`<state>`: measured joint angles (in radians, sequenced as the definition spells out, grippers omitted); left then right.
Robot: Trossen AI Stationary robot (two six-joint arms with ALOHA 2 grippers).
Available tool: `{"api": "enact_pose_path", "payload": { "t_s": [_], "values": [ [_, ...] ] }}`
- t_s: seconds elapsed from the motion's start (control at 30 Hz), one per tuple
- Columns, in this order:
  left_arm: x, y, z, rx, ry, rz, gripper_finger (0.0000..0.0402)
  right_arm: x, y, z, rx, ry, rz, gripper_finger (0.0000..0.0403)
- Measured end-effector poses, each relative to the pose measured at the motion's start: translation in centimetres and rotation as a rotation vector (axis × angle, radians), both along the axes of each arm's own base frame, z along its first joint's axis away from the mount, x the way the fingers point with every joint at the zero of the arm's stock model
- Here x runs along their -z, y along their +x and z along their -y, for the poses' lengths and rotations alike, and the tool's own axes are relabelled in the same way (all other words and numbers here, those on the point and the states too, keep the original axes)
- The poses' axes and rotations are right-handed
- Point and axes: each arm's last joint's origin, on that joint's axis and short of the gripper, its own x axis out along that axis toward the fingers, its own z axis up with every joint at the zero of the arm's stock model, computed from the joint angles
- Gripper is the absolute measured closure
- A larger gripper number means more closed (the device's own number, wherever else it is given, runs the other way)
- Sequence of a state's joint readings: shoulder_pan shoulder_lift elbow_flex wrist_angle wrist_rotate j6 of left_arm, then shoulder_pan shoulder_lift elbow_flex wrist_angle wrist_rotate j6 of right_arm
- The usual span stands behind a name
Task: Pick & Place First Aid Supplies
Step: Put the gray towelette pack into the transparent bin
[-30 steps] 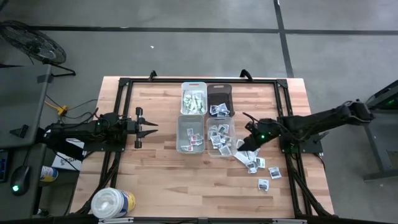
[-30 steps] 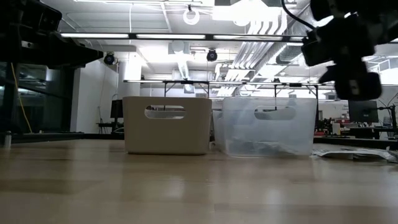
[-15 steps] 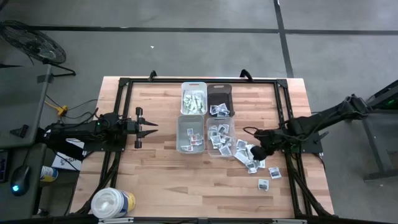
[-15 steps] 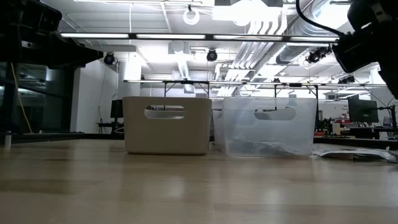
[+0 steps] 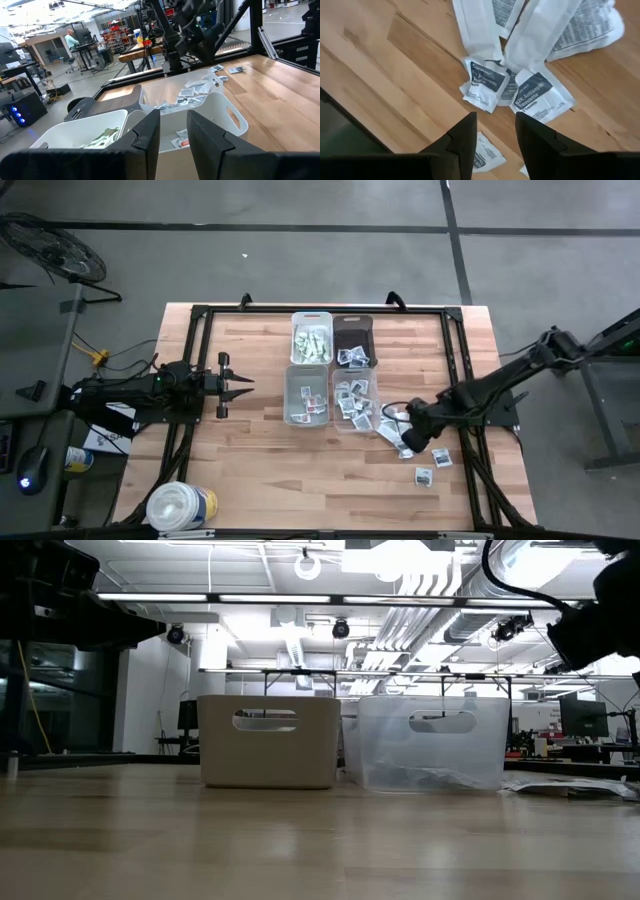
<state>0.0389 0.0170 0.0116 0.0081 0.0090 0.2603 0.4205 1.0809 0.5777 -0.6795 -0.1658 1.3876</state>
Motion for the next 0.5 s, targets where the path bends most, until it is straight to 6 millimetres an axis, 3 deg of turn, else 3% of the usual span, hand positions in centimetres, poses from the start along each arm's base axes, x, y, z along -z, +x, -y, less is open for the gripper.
{"api": "enact_pose_path", "payload": {
  "t_s": [0.5],
  "values": [
    [0.0,0.0,0.0,0.000,0.000,0.000,0.0305,2.3,1.1,-1.2,-0.048,-0.068,-0.071,0.0274]
  ]
}}
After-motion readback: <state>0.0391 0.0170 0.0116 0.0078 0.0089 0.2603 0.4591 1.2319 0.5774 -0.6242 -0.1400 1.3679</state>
